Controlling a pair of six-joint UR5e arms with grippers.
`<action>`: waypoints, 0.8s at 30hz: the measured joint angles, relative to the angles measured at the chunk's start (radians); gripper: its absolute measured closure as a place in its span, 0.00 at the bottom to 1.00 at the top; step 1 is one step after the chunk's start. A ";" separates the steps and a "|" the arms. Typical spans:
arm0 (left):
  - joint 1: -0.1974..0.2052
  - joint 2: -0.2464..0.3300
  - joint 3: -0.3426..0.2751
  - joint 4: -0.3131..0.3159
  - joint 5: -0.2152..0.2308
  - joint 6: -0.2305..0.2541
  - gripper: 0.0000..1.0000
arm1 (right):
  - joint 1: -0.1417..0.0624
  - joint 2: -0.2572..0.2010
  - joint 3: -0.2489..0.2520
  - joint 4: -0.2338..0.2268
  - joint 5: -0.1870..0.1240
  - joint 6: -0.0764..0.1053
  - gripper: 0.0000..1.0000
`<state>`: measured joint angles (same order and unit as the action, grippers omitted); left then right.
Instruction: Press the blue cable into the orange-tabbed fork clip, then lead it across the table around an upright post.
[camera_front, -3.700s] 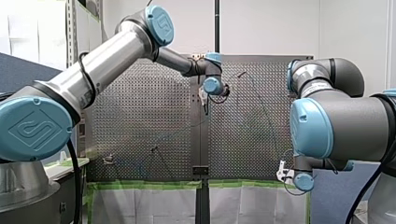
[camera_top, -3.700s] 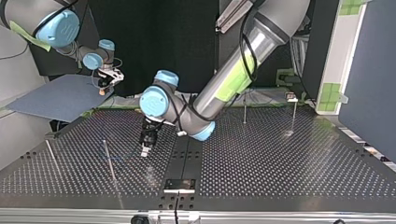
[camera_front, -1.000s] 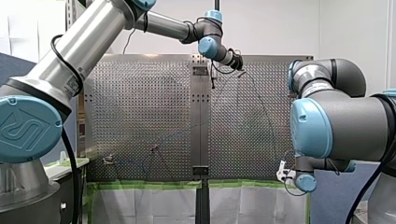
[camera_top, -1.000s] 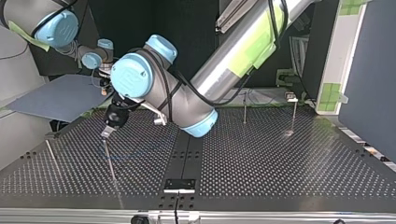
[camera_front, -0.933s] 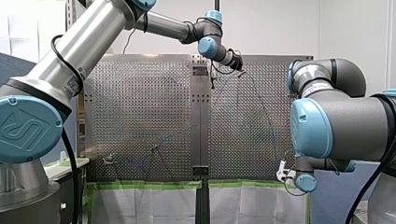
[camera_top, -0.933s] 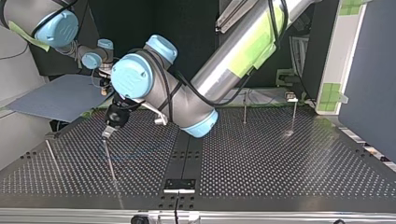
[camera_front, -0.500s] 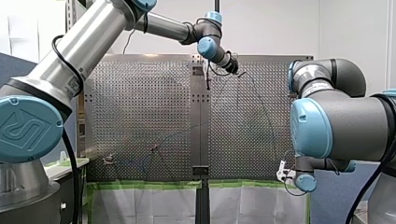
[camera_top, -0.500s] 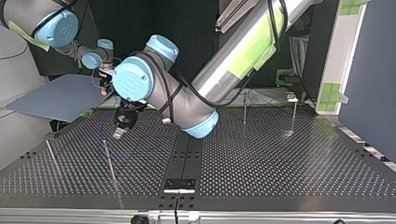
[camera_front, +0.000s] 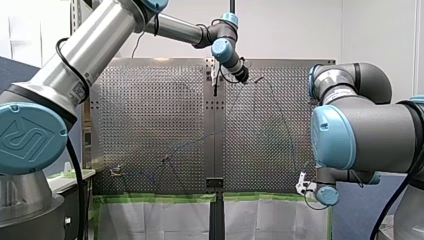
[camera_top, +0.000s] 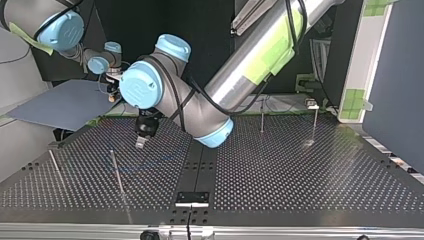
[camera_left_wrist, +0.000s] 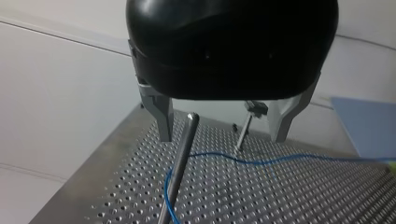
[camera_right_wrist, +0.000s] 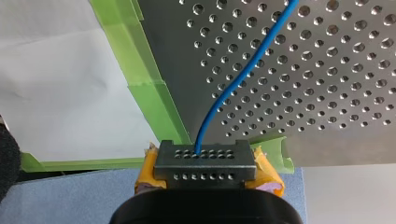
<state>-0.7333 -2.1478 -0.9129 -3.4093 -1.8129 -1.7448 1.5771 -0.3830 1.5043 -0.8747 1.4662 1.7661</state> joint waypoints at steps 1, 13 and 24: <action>-0.001 0.000 0.000 -0.001 -0.008 0.006 0.01 | 0.000 0.000 0.000 0.001 0.000 -0.001 1.00; -0.006 0.002 0.000 -0.004 -0.103 0.039 0.01 | 0.001 0.000 0.000 0.002 0.000 -0.002 1.00; -0.006 0.003 0.001 -0.004 -0.104 0.040 0.01 | 0.001 0.000 0.000 0.002 0.000 -0.002 1.00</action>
<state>-0.7391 -2.1451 -0.9123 -3.4133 -1.9174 -1.7049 1.5782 -0.3830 1.5045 -0.8729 1.4666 1.7644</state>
